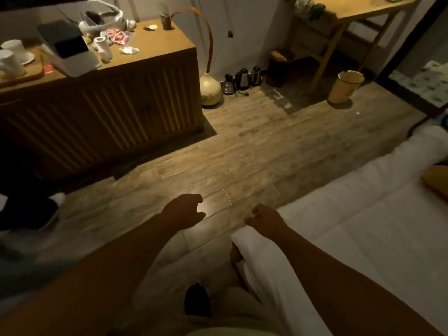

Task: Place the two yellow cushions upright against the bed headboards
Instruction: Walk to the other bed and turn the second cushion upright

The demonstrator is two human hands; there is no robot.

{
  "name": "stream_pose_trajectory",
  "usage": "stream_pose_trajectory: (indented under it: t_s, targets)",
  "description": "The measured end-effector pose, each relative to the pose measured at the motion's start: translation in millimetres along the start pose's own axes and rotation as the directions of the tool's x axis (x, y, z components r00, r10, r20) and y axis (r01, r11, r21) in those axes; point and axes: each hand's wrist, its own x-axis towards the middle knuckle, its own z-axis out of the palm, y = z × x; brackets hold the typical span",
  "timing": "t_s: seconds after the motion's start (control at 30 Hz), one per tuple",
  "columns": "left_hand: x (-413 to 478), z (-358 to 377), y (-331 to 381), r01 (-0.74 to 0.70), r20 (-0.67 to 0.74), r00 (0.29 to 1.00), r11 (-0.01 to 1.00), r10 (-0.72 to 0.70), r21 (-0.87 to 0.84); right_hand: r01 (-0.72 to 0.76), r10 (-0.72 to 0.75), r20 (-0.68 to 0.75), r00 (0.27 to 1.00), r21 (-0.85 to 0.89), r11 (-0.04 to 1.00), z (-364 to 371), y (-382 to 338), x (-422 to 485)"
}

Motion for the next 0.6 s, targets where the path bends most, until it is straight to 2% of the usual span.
stream_pose_trajectory:
  t_s: [0.23,0.47,0.6]
  targets:
    - [131.7,-74.8,15.6,-0.151,0.039,0.988,0.983,0.147,0.106,-0.079,0.091,-0.075,0.993,0.151,0.985,-50.3,-30.2,95.8]
    - [296.6,-129.4,86.9,-0.297,0.104,0.954,0.923,0.28,0.246,-0.16,0.198,-0.13,0.971,0.257,0.953,-121.0,-17.6,221.1]
    - [369.8,-156.6,136.1,-0.366,0.163,0.929,0.883,0.332,0.293,-0.228,0.272,-0.118,0.955,0.296,0.927,-170.0,-10.0,263.7]
